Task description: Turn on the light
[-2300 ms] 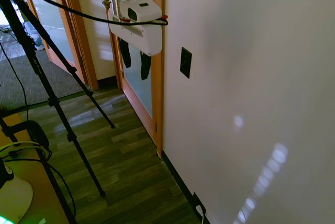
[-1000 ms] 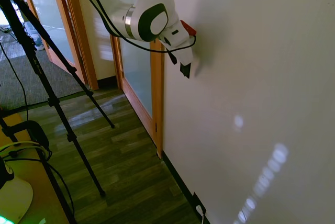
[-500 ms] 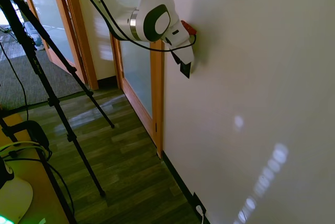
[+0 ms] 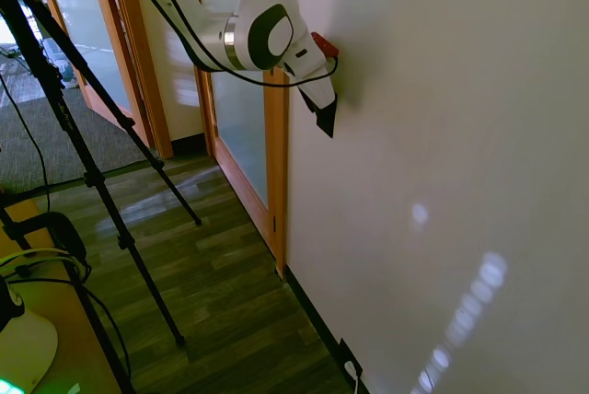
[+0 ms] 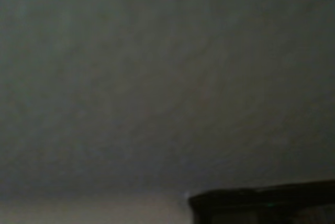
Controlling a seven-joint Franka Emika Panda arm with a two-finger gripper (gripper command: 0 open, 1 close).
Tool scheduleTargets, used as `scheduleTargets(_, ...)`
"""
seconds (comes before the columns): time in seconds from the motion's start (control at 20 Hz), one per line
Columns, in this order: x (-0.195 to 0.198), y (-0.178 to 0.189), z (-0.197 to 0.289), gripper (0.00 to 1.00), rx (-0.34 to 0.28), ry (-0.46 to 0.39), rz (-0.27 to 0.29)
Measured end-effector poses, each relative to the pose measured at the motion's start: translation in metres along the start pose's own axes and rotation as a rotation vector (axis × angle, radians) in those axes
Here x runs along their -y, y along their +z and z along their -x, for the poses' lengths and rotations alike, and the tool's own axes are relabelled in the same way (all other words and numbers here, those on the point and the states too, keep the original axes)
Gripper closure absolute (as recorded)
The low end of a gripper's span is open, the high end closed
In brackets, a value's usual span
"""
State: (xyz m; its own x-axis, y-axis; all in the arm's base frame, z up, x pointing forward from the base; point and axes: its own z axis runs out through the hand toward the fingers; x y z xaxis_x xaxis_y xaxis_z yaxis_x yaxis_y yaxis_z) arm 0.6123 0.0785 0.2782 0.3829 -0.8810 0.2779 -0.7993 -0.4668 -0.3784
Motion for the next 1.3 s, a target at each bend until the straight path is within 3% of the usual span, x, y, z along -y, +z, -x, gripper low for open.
scheduleTargets(0.55,-0.007,-0.003,-0.006,1.00,-0.010,0.011,-0.015)
scheduleTargets(0.85,-0.020,-0.019,0.000,1.00,-0.064,0.014,-0.140)
scheduleTargets(0.9,-0.020,-0.021,0.000,0.00,-0.071,0.010,-0.146)
scheduleTargets(1.3,-0.020,-0.025,0.001,0.00,-0.071,-0.001,-0.145)
